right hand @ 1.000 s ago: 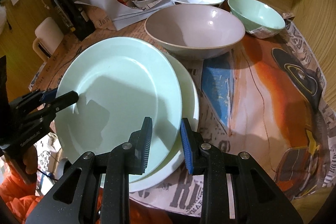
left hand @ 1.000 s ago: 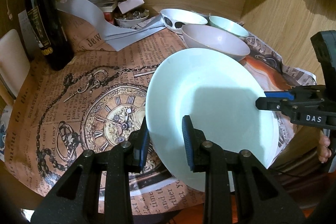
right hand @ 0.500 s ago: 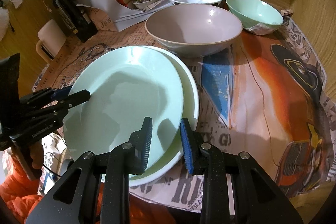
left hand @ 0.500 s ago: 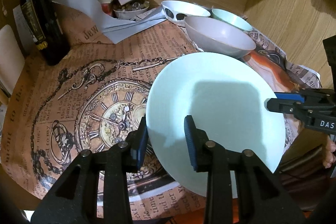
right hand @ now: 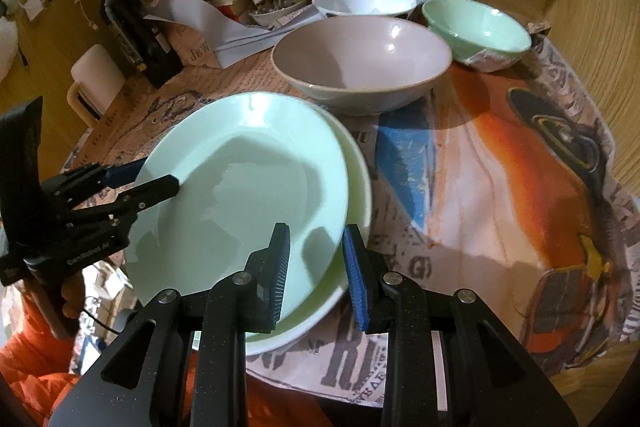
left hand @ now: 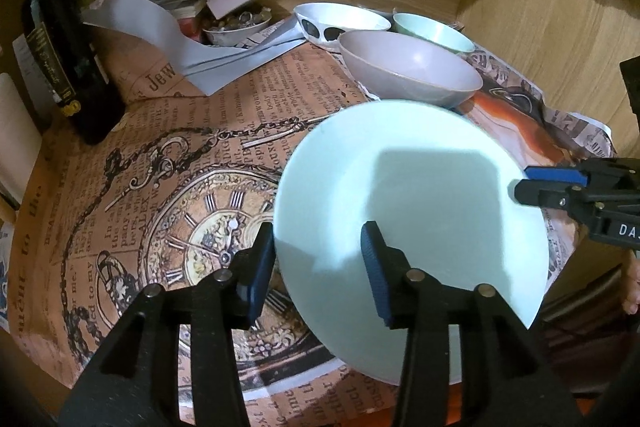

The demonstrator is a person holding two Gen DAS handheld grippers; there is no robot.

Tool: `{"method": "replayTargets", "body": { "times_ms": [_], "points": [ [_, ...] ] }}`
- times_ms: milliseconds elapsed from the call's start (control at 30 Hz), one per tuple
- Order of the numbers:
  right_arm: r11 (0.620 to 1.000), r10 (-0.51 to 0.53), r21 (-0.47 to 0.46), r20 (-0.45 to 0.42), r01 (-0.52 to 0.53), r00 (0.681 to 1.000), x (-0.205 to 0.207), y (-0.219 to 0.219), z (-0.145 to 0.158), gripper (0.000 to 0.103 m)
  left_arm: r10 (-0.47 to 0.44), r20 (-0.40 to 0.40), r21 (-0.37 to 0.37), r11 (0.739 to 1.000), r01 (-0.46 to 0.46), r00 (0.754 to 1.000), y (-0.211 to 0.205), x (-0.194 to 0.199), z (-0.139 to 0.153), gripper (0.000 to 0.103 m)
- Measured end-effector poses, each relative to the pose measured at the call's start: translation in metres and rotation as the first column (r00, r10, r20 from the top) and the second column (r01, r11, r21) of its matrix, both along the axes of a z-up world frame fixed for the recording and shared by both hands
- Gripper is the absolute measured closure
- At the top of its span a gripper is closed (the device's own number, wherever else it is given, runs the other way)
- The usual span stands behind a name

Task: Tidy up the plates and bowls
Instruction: 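Lower the mint green plate onto the white plate and open the left gripper, then reach the left gripper to the pale pink bowl and grasp its rim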

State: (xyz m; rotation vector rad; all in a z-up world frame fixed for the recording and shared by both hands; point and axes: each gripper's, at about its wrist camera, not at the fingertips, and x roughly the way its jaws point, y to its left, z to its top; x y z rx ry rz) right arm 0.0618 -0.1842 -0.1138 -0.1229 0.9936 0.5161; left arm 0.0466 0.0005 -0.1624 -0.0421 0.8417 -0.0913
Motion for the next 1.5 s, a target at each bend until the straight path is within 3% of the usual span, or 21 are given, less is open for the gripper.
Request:
{"method": "replayTargets", "body": {
  "times_ms": [167,233,333,400,500,567,733,1000,1500],
  "points": [
    [0.999,-0.033,0.019,0.1,0.031,0.994,-0.003,-0.01,0.023,0.069,0.016,0.057,-0.012,1.0,-0.016,0.998,0.009,-0.003,0.021,0.055],
    [0.999,-0.041,0.028,0.136,0.038,0.99,-0.002,-0.012,0.032,0.066,0.024,0.09,-0.021,1.0,-0.022,0.996,0.013,-0.004,0.031,0.047],
    [0.998,-0.061,0.032,0.195,0.055,0.979,0.001,-0.015,0.041,0.055,0.035,0.145,-0.017,0.999,-0.033,0.989,0.017,-0.002,0.049,0.042],
    [0.997,-0.07,0.032,0.236,0.064,0.969,0.004,-0.015,0.046,0.053,0.036,0.162,-0.027,0.999,-0.032,0.986,0.019,0.004,0.057,0.037],
    [0.996,-0.082,0.038,0.261,0.075,0.962,0.013,-0.014,0.05,0.051,0.048,0.182,-0.032,0.999,-0.043,0.982,0.022,0.013,0.065,0.031],
    [0.995,-0.099,0.056,0.27,0.087,0.958,0.019,-0.017,0.052,0.043,0.049,0.185,-0.03,0.999,-0.044,0.981,0.022,0.023,0.07,0.03],
    [0.988,-0.146,0.089,0.293,0.126,0.945,0.04,-0.019,0.055,0.036,0.048,0.166,-0.049,0.998,-0.04,0.985,0.023,0.054,0.074,0.021],
    [0.979,-0.202,0.093,0.277,0.183,0.939,0.078,-0.022,0.041,0.036,0.009,0.076,-0.04,0.999,-0.006,0.997,0.011,0.107,0.064,0.021],
    [0.979,-0.195,0.095,0.157,0.181,0.968,0.123,-0.029,0.009,0.036,-0.061,-0.049,-0.015,0.998,0.06,0.997,-0.014,0.17,0.036,0.021]
  ]
}}
